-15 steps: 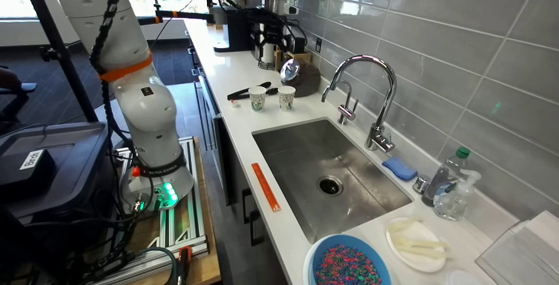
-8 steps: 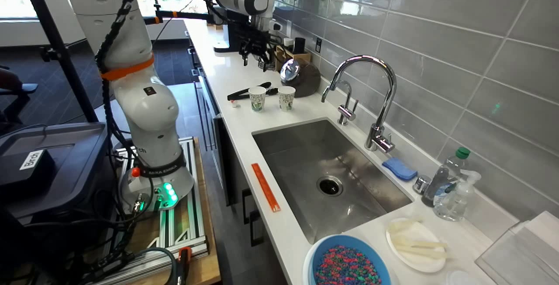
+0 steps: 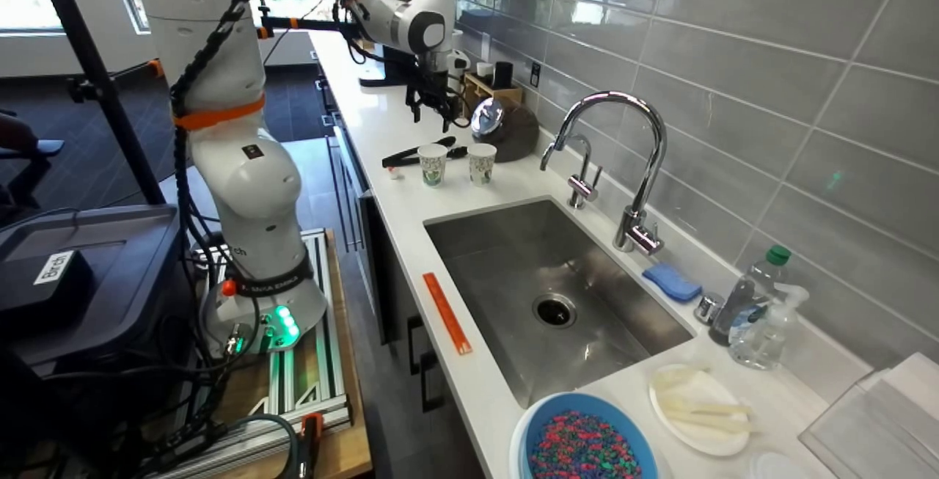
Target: Pick up the cup on the right and put it upside down
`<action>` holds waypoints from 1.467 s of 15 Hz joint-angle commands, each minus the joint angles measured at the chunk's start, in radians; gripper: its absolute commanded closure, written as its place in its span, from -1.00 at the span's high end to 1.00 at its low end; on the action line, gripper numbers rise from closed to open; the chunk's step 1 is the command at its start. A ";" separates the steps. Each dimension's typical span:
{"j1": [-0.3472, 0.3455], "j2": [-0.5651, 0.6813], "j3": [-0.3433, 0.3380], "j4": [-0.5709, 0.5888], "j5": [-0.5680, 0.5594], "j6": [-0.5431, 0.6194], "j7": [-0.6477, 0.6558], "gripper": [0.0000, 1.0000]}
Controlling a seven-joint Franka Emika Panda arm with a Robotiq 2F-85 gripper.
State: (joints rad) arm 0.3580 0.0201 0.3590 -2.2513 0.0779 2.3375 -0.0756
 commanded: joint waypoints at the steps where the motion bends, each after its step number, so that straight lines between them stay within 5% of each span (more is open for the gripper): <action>1: 0.012 0.049 0.006 0.015 -0.089 -0.022 0.115 1.00; 9: 0.010 0.047 0.007 0.012 -0.055 -0.010 0.062 1.00; 14: 0.023 0.095 -0.002 -0.005 -0.151 0.163 0.174 1.00; 22: 0.040 0.159 -0.038 0.000 -0.307 0.137 0.334 1.00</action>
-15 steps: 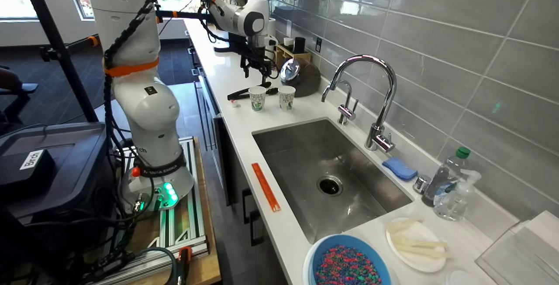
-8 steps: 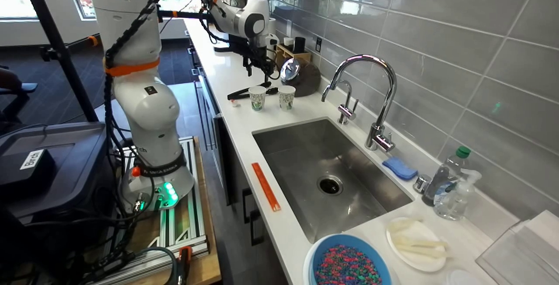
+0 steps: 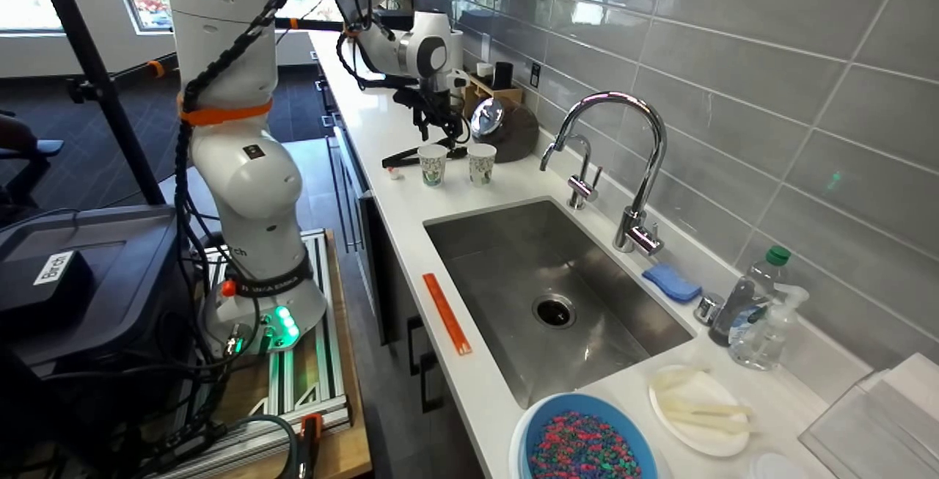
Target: Pick up the cup on the right and put it upside down
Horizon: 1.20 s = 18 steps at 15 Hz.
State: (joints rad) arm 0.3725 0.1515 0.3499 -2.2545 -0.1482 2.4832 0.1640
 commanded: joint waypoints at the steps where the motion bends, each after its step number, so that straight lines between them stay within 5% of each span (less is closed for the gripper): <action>1: 0.027 0.038 -0.034 0.005 -0.094 -0.001 0.114 1.00; 9: 0.056 0.092 -0.083 0.023 -0.156 -0.030 0.249 1.00; 18: 0.042 0.079 -0.096 -0.007 -0.092 -0.121 0.307 1.00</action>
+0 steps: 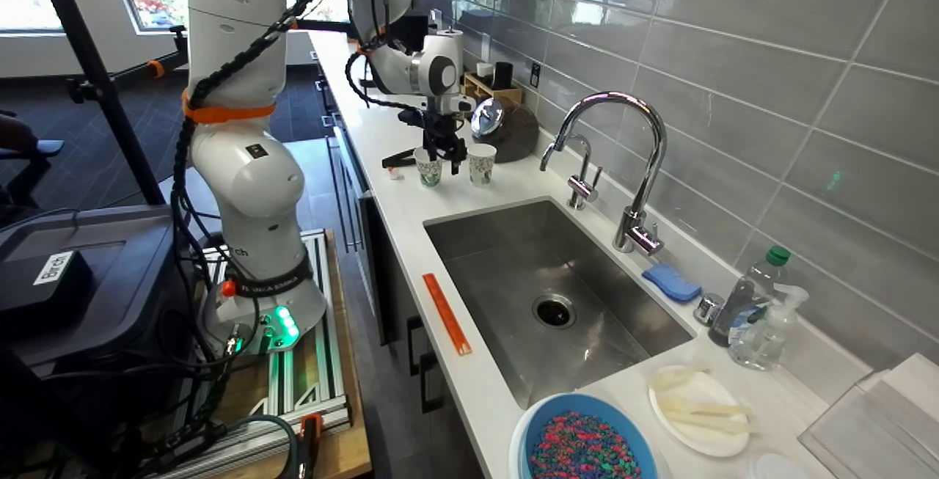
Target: Pick up the cup on the right and put it upside down
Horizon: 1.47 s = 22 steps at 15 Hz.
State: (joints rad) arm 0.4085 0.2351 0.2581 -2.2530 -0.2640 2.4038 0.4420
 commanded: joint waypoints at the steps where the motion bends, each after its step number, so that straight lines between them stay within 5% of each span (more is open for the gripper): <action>1: 0.005 -0.005 -0.004 -0.011 0.030 -0.058 0.033 1.00; 22: -0.021 -0.132 0.026 -0.188 0.264 -0.138 0.033 1.00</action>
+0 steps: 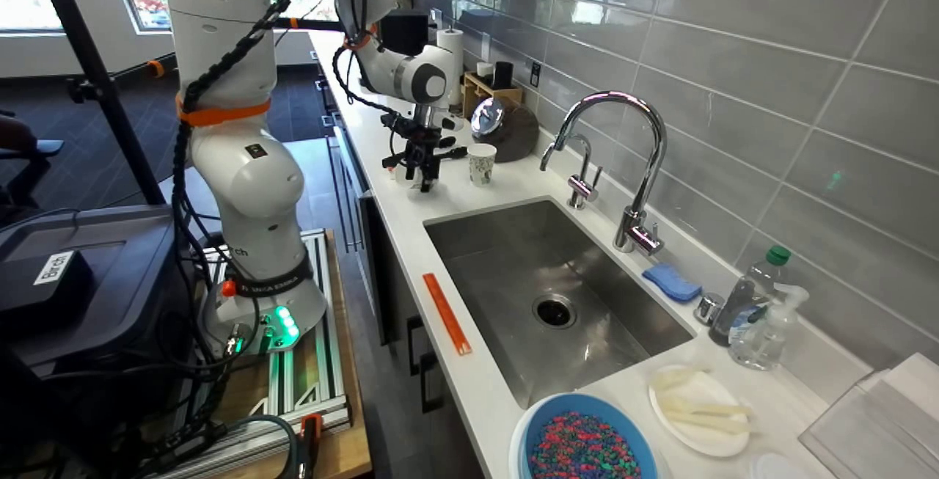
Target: Pick up the cup on the right and put it upside down
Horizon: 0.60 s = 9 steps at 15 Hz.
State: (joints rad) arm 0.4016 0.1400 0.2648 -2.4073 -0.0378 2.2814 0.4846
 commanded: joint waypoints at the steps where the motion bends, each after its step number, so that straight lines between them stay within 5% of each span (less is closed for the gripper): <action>1: -0.015 -0.041 0.020 -0.037 0.043 -0.017 -0.010 1.00; 9: -0.016 -0.045 0.030 -0.043 0.062 -0.017 -0.024 1.00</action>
State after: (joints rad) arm 0.4007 0.1239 0.2788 -2.4284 -0.0071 2.2812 0.4815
